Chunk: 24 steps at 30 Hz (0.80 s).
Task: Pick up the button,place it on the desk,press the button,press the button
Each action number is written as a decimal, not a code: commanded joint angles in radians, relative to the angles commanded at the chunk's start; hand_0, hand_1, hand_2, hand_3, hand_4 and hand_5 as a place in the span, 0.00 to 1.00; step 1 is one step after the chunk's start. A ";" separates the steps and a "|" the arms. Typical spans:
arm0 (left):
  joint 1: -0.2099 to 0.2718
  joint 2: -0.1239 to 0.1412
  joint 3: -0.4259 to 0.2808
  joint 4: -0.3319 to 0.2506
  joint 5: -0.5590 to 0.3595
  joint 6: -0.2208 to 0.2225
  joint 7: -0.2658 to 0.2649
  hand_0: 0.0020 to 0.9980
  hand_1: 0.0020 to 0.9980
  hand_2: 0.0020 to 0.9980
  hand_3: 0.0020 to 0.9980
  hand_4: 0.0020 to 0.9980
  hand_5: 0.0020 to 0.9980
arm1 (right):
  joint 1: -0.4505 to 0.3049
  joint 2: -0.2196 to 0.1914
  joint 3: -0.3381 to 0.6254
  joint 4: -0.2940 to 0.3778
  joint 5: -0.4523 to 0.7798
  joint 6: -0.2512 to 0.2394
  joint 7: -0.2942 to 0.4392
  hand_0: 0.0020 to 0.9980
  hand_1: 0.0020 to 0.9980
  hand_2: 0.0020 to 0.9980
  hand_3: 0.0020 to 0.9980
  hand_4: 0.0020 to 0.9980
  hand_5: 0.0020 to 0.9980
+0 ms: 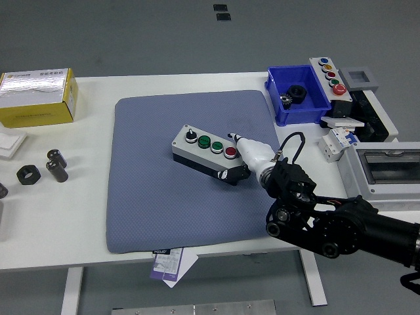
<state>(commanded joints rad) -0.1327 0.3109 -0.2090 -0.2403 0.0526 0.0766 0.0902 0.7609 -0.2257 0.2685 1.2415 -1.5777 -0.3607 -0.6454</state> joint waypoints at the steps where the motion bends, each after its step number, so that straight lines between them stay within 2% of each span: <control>1: 0.000 0.000 0.000 0.000 0.000 0.000 0.000 0.69 0.63 0.56 0.60 0.67 0.21 | 0.000 -0.001 0.001 0.002 0.000 -0.003 0.000 0.61 0.65 0.63 0.85 0.61 0.09; 2: 0.001 0.000 0.000 0.000 0.000 0.000 0.000 0.69 0.63 0.55 0.60 0.67 0.22 | -0.001 -0.003 0.002 0.005 0.002 -0.009 0.000 0.51 0.57 0.53 0.58 0.44 0.00; 7: 0.003 0.000 0.000 0.000 -0.001 0.000 0.000 0.69 0.63 0.55 0.60 0.67 0.22 | -0.002 -0.012 0.003 0.012 0.012 -0.039 0.015 0.51 0.57 0.53 0.58 0.44 0.00; 8: 0.003 0.000 0.000 0.000 -0.002 0.000 0.000 0.69 0.63 0.55 0.60 0.67 0.22 | -0.002 -0.013 0.002 0.012 0.015 -0.044 0.022 0.51 0.51 0.46 0.36 0.29 0.00; 13: 0.003 0.000 -0.003 -0.001 0.001 0.001 -0.001 0.69 0.63 0.55 0.60 0.67 0.22 | -0.007 -0.030 0.009 0.025 0.034 -0.070 0.080 0.51 0.51 0.46 0.36 0.29 0.00; 14: 0.003 0.000 -0.006 -0.001 0.003 0.001 -0.002 0.69 0.63 0.55 0.60 0.67 0.22 | -0.010 -0.042 0.017 0.036 0.046 -0.069 0.106 0.50 0.51 0.44 0.32 0.31 0.00; 16: 0.004 -0.001 -0.008 -0.001 0.005 0.001 -0.002 0.69 0.63 0.55 0.60 0.67 0.22 | -0.013 -0.066 0.027 0.057 0.063 -0.063 0.154 0.50 0.51 0.44 0.32 0.31 0.00; 20: 0.005 -0.002 -0.010 -0.001 0.007 0.001 -0.001 0.69 0.63 0.55 0.60 0.67 0.22 | -0.008 -0.137 0.010 0.126 0.080 -0.054 0.265 0.52 0.52 0.45 0.30 0.30 0.00; 24: 0.004 -0.001 -0.014 -0.001 0.014 0.000 -0.001 0.69 0.63 0.55 0.60 0.67 0.22 | 0.026 -0.219 -0.056 0.204 0.051 -0.078 0.387 0.52 0.52 0.45 0.30 0.30 0.00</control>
<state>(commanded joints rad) -0.1286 0.3096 -0.2231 -0.2410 0.0665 0.0770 0.0892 0.7864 -0.4446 0.2121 1.4453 -1.5269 -0.4388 -0.2585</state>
